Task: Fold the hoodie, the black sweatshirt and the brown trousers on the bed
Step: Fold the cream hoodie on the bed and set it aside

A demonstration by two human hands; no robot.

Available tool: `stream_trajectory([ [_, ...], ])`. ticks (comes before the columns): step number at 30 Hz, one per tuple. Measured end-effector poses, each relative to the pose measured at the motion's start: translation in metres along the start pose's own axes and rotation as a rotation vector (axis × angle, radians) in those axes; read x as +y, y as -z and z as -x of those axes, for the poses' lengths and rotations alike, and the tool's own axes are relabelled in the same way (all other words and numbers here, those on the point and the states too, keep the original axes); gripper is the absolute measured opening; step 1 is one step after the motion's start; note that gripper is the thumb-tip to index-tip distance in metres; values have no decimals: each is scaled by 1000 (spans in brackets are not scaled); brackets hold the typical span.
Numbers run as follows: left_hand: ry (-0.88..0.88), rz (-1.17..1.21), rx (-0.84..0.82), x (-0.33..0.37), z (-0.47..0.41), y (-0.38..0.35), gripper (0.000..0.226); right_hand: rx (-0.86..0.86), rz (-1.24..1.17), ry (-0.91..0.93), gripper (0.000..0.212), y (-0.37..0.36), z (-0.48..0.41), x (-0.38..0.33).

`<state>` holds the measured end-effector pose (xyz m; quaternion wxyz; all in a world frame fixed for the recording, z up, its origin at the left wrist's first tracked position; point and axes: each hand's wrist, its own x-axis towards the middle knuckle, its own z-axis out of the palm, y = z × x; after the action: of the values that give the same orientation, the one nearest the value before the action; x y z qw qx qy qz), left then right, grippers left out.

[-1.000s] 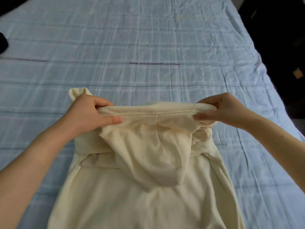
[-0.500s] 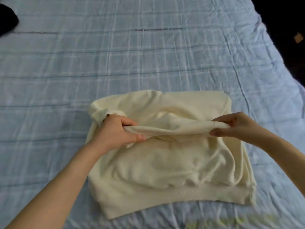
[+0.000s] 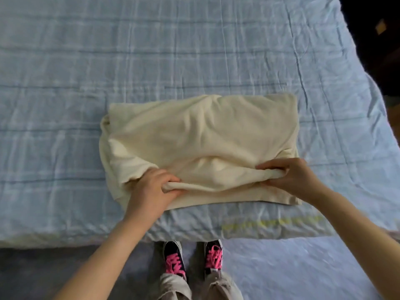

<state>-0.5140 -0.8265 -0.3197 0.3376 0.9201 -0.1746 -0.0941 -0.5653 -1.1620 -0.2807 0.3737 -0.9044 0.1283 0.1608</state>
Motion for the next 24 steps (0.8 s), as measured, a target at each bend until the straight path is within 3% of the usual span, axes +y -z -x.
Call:
stream_trajectory([
  [3,-78,-295,-48,21,22,5,23,-124,213,18,56,8,24,-6],
  [5,-103,-394,-71,44,27,14,20,-179,307,-29,50,18,37,-21],
  [6,-146,-385,-40,55,22,17,25,-98,267,-9,42,18,38,-33],
  [8,-258,-309,120,73,-7,19,29,243,133,174,34,6,22,-65],
  [10,-211,-339,230,82,-54,19,41,441,168,358,46,-13,-17,-99],
  [13,-21,-453,41,61,-92,-7,53,344,461,277,55,-44,-72,-102],
  [17,-189,-625,-116,11,-64,-53,63,265,533,255,59,-83,-77,-35],
  [21,-194,-525,-116,15,-67,-43,62,293,491,250,58,-83,-79,-33],
  [24,-260,-322,92,14,-76,-14,50,309,490,260,57,-82,-76,-35],
])
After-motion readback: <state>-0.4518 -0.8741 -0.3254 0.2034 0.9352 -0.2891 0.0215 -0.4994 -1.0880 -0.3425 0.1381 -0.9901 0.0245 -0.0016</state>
